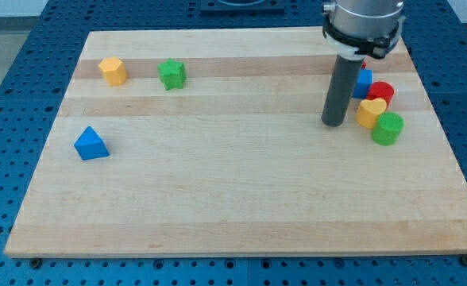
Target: Move the blue triangle into the bottom side of the green circle
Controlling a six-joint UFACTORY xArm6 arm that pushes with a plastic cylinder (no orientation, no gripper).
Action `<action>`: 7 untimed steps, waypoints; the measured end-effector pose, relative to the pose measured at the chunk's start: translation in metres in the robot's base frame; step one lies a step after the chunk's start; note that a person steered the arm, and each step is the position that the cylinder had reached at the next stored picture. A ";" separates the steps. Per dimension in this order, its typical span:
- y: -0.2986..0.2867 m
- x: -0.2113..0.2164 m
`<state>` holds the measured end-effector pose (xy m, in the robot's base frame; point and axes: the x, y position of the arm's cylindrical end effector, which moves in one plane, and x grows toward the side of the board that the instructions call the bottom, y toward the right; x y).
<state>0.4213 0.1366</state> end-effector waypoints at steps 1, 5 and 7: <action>0.014 0.000; -0.030 0.013; -0.201 -0.036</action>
<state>0.3853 -0.0647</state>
